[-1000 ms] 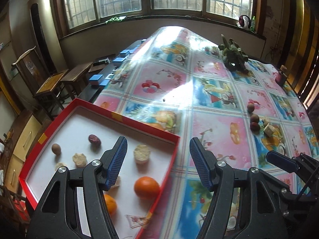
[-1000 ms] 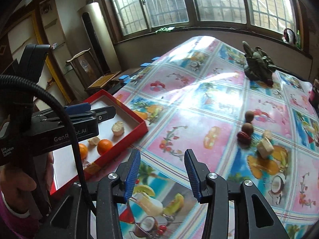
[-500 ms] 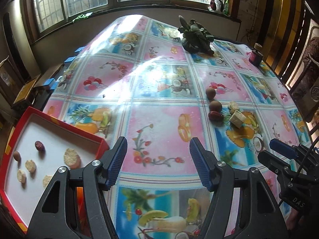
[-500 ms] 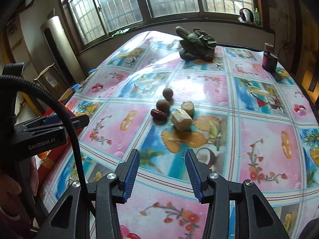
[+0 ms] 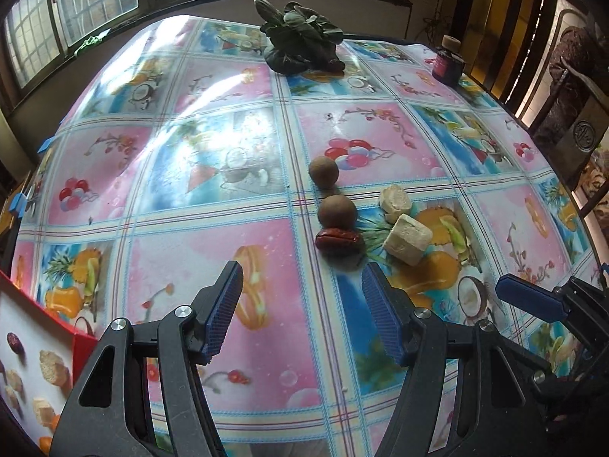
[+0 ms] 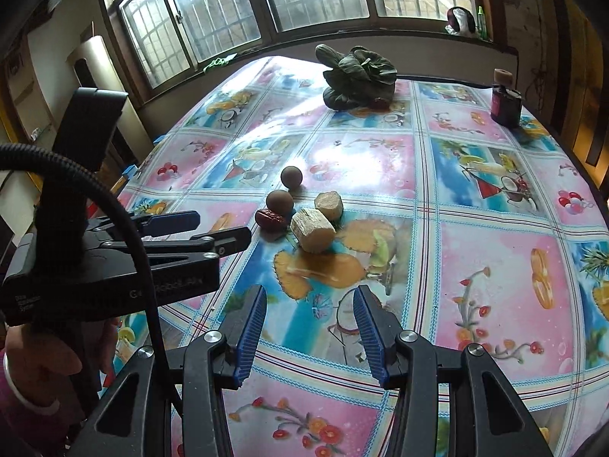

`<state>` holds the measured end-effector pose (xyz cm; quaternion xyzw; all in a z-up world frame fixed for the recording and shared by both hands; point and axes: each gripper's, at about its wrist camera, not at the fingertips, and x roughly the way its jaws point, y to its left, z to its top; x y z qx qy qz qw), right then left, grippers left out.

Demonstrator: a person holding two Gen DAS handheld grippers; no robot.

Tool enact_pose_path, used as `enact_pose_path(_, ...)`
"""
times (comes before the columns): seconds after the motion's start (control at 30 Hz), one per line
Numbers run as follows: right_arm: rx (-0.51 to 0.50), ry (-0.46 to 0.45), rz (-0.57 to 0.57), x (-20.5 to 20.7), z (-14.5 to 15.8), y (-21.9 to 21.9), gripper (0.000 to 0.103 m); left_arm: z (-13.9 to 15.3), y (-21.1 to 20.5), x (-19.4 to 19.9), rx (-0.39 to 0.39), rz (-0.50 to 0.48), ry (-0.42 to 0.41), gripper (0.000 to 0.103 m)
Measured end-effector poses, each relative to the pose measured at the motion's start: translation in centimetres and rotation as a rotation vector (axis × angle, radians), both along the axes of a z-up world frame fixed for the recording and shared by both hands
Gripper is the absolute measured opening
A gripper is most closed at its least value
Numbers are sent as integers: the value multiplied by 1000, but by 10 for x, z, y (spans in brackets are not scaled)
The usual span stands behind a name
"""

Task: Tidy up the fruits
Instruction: 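Grasp a red date with the left tool while the right tool grasps a pale bread chunk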

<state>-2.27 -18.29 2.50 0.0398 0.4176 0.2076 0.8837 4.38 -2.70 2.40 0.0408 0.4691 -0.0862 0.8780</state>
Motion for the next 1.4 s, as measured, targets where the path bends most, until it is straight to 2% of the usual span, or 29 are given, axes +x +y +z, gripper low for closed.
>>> enact_pose_path(0.27,35,22,-13,6,-7,-10,46,-12,-14,17,14,-17,17,65)
enact_pose_path(0.4,39,31,-15,7,-9,-11,46,-14,-15,19,12,-22,0,65)
enact_pose_path(0.47,36,33,-15,8,-10,-11,46,-14,-15,18,10,-24,-13,60)
enact_pose_path(0.6,33,35,-11,9,-10,-10,46,-12,-13,16,-1,-34,-21,32)
enact_pose_path(0.83,4,26,2,13,-5,0,46,-9,-7,8,-20,-28,-13,32)
enact_pose_path(1.0,-42,8,9,31,-1,13,46,-1,8,-1,-33,11,-16,32)
enact_pose_path(1.17,-81,29,25,52,-9,29,46,5,24,-12,-25,47,-26,33)
enact_pose_path(1.23,-106,25,40,58,-12,37,40,7,30,-16,-17,64,-33,33)
enact_pose_path(1.27,-122,24,44,61,-14,40,32,8,34,-18,-10,75,-37,33)
enact_pose_path(1.3,-131,33,42,63,-16,41,29,10,37,-20,-5,83,-41,33)
enact_pose_path(1.4,-114,43,26,64,-16,40,28,14,47,-26,-5,104,-49,33)
